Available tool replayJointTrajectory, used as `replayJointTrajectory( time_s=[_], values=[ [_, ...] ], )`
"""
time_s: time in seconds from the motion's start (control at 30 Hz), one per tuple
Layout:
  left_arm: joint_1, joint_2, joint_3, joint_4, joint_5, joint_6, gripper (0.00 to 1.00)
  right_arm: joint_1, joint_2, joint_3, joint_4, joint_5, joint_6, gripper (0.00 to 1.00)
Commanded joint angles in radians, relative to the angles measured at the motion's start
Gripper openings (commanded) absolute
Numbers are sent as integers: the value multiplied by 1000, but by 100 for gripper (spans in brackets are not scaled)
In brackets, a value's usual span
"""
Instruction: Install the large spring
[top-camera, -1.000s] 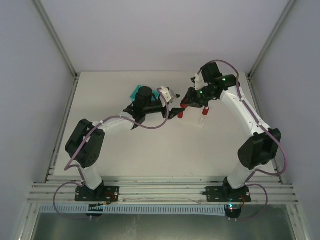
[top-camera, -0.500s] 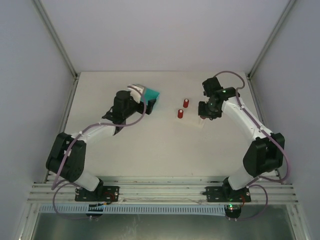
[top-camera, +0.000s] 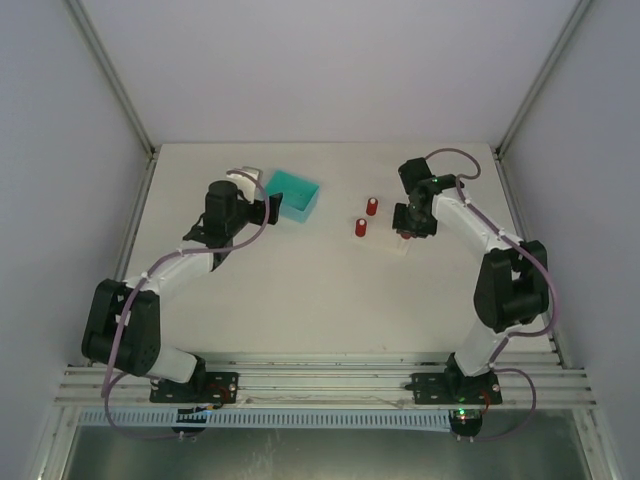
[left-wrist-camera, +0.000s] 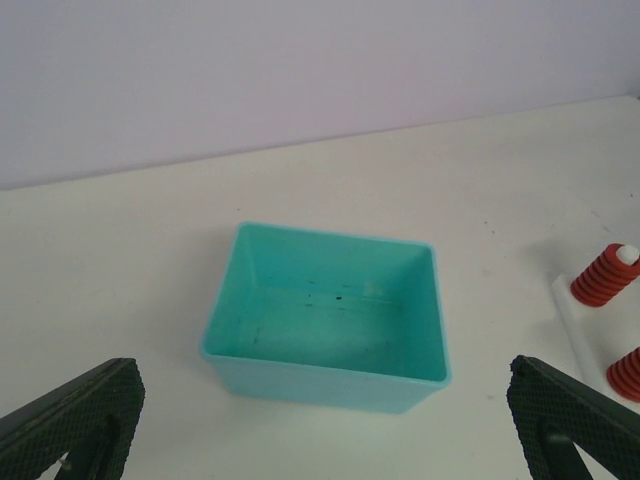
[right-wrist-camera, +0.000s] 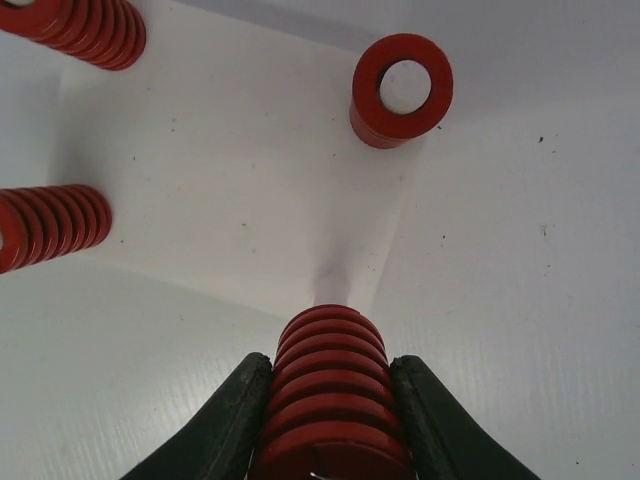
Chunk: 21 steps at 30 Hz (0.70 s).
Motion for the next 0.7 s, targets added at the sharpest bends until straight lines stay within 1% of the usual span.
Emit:
replayJointTrajectory(
  time_s=[0.0,0.23,0.3,0.4,0.5,0.67],
  values=[
    [9,-33,-13,-19,6,35,99,-6,13,2,24,27,39,0],
    [34,-56,-31,-21,4,44,99,-6,30,0,16,0,77,0],
    [37,-55,-29,-22,9,47,99,-6,18,-4,-9,10,103,0],
    [38,-50,-27,-24,7,50,99,-6,-8,-37,1,20,118,0],
    [39,-46,-32,-17,7,42,99,-8,6,-43,-3,43,117,0],
    [40,-47,-33,-10,-10,29,99,-12,51,-40,26,-11,133,0]
  ],
)
